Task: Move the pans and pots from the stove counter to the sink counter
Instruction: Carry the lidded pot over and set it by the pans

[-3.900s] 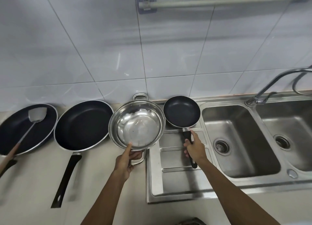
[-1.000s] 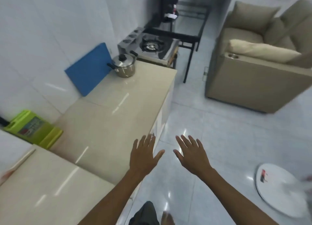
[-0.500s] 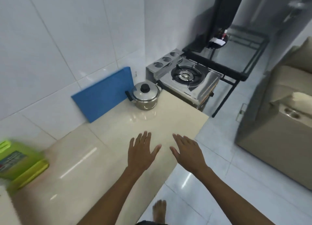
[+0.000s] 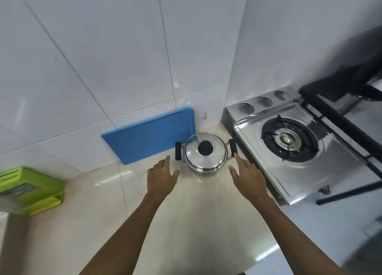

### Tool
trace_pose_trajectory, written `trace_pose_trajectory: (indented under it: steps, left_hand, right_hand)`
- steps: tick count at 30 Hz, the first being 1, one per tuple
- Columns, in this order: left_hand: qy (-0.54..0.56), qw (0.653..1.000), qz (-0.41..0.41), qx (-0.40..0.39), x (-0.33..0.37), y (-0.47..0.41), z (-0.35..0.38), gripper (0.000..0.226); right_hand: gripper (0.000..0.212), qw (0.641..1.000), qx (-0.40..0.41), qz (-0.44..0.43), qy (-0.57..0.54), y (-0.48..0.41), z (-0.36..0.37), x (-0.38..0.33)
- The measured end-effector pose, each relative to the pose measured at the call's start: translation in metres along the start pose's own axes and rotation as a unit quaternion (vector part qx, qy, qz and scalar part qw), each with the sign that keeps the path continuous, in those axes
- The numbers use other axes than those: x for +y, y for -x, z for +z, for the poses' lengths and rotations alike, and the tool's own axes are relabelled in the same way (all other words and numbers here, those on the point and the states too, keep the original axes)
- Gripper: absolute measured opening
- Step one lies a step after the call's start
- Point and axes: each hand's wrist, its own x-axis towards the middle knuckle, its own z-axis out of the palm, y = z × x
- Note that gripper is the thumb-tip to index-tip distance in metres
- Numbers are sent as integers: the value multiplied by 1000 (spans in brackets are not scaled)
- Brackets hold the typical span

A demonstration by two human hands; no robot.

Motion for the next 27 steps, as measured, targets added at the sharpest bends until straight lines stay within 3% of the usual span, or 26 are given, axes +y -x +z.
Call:
trace_pose_trajectory:
  steps: [8,20,27]
  left_hand:
    - [209,962,-174,-4,43,-76,29,58]
    - [293,930,-222,25,56,-81,38,49]
    - [384,883,-256,82,28,-5,17,46]
  right_hand:
    - [57,997,-69,-5,-39,-109,25,50]
    - [55,975,-92,23,-202,-127,42,55]
    - [52,971,-54,-20,-233,-87,26,20]
